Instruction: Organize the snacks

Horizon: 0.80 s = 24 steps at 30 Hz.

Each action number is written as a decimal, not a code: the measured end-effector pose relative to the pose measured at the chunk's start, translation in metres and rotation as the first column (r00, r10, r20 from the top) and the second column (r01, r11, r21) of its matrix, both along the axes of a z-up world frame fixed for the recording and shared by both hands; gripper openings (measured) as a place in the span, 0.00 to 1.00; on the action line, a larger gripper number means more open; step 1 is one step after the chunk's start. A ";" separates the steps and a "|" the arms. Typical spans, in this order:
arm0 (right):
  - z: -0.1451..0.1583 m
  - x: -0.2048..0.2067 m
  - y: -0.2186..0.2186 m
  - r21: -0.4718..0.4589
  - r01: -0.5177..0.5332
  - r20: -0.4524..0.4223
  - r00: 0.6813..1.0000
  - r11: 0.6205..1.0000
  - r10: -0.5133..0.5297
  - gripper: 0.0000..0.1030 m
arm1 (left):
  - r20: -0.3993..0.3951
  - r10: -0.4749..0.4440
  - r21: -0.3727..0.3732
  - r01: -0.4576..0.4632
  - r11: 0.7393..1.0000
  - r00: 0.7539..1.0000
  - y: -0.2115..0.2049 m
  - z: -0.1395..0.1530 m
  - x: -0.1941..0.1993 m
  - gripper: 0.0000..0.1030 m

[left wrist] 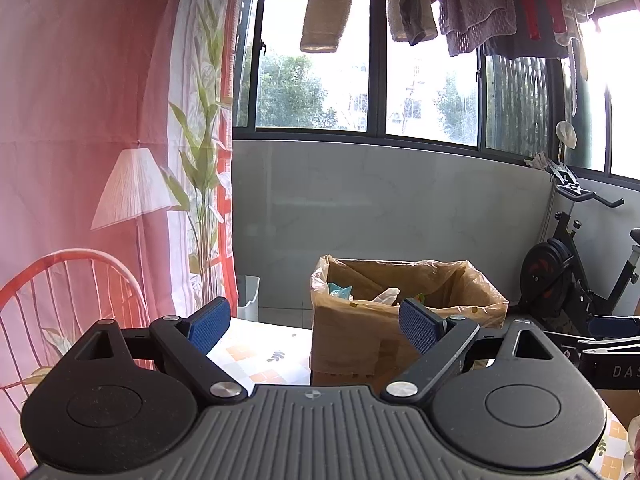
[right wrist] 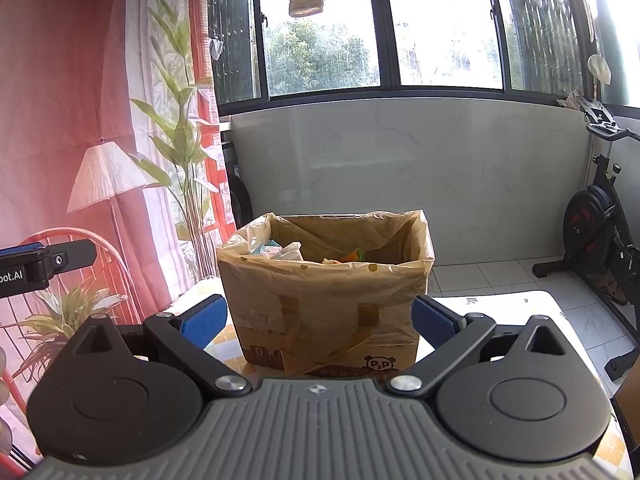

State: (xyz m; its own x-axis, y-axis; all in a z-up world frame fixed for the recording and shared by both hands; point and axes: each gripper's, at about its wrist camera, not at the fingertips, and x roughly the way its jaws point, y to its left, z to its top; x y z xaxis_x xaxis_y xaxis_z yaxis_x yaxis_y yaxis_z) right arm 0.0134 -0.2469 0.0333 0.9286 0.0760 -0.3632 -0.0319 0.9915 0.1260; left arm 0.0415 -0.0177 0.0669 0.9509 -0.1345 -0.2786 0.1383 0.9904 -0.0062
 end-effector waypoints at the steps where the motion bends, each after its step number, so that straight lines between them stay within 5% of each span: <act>1: 0.000 0.000 0.000 0.000 0.001 0.000 1.000 1.000 -0.001 0.98 | 0.001 0.000 0.000 0.000 1.000 1.000 0.000 0.000 0.000 0.90; 24: 0.003 0.000 0.001 -0.004 -0.007 0.008 1.000 1.000 0.007 0.98 | -0.011 -0.006 -0.016 0.006 1.000 1.000 0.001 -0.002 -0.002 0.90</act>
State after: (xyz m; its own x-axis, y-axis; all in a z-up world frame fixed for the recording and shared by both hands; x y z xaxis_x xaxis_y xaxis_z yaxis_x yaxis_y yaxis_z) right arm 0.0131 -0.2458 0.0360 0.9308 0.0810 -0.3564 -0.0398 0.9918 0.1213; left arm 0.0391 -0.0172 0.0649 0.9471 -0.1449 -0.2865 0.1443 0.9893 -0.0234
